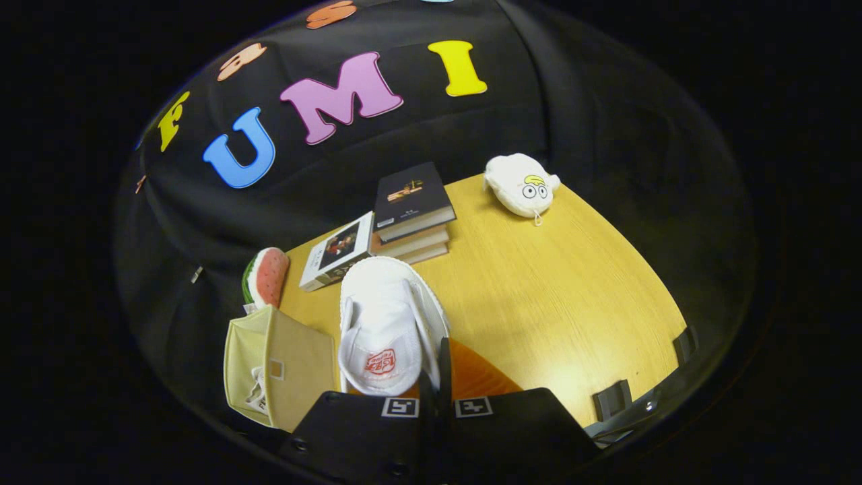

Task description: Open the storage box then place both shoes into the box .Put the left shoe in first, then the right shoe, with the right side of both shoes facing outward in a uniform manner.

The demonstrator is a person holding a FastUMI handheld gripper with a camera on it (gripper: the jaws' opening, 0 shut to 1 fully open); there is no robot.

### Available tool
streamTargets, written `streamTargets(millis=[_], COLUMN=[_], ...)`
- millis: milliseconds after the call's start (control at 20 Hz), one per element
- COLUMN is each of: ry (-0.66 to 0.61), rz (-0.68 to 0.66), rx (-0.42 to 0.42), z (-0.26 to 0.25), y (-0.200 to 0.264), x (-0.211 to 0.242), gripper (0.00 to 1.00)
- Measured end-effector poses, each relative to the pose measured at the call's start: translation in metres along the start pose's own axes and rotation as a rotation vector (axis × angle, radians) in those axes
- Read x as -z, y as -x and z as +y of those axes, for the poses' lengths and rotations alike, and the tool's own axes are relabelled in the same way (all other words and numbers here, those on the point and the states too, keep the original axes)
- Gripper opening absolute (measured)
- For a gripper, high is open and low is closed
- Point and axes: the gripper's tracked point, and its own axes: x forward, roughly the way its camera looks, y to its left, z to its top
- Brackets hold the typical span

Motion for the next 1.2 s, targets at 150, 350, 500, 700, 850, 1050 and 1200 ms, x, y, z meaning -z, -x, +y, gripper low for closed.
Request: streamTargets(millis=[150, 350, 500, 700, 850, 1050, 1200], ry=[0.015, 0.011, 0.038, 0.016, -0.018, -0.005, -0.003], rz=[-0.025, 0.016, 0.06, 0.174, 0.258, 0.321, 0.343], rx=[-0.077, -0.16, -0.196, -0.192, -0.117, 0.005, 0.096], z=[0.058, 0.132, 0.181, 0.236, 0.257, 0.257, 0.249], y=[0.014, 0.017, 0.01, 0.003, -0.008, -0.031, -0.046], x=[-0.019, -0.021, -0.008, 0.029, 0.065, 0.103, 0.12], gripper=[0.05, 0.05, 0.05, 0.05, 0.05, 0.05, 0.05])
